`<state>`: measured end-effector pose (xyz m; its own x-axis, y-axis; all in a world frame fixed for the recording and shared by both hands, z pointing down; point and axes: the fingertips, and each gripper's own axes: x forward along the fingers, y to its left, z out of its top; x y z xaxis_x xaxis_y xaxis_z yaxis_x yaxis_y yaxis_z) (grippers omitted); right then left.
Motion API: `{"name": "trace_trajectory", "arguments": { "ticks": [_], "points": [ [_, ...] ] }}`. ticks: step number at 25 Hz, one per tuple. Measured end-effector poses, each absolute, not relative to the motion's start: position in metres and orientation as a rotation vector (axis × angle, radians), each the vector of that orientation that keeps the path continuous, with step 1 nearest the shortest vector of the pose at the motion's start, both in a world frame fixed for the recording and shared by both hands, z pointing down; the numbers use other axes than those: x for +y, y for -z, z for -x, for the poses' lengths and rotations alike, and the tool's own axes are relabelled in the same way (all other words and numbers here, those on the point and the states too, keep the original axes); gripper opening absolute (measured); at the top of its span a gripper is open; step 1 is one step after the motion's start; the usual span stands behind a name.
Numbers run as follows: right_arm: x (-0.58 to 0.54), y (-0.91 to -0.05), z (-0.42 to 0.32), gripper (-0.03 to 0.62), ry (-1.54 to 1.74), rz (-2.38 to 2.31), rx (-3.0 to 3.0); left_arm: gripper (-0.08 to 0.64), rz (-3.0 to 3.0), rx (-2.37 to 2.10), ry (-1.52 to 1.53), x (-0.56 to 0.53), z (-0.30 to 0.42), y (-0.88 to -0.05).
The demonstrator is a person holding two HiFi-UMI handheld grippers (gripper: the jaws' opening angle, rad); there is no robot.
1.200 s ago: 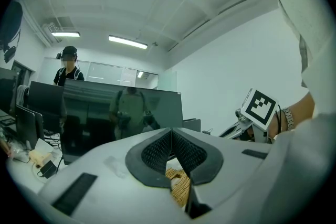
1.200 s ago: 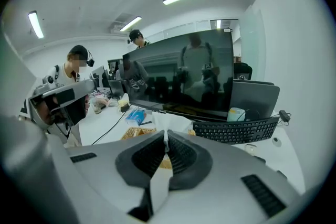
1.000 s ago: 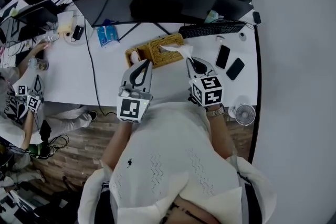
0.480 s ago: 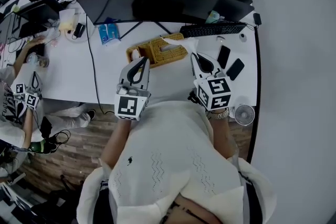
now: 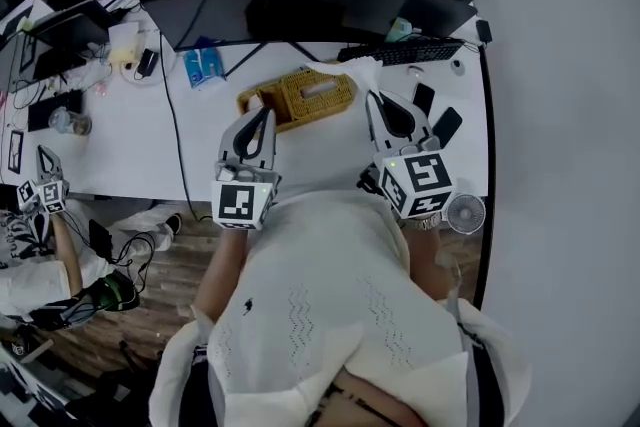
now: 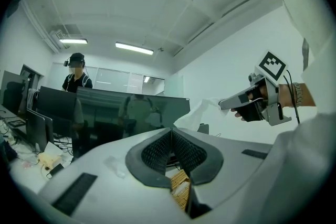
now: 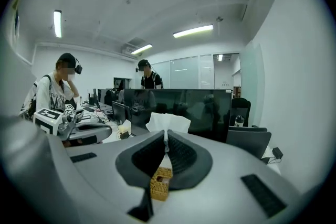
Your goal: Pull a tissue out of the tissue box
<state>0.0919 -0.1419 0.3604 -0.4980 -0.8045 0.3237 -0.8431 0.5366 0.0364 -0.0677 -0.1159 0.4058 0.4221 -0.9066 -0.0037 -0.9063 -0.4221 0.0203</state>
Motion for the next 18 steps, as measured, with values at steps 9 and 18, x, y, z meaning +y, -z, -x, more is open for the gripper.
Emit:
{"name": "trace_trajectory", "arguments": {
  "ticks": [9, 18],
  "points": [
    [-0.136, -0.353, -0.096, 0.003, -0.185, -1.421, -2.524, 0.014, -2.623, -1.685, 0.049, -0.116, 0.065, -0.400],
    [-0.135, -0.354, -0.077, 0.003, -0.242, -1.418, -2.546, 0.014, -2.564, -1.670, 0.143, -0.125, 0.084, -0.383]
  ]
}}
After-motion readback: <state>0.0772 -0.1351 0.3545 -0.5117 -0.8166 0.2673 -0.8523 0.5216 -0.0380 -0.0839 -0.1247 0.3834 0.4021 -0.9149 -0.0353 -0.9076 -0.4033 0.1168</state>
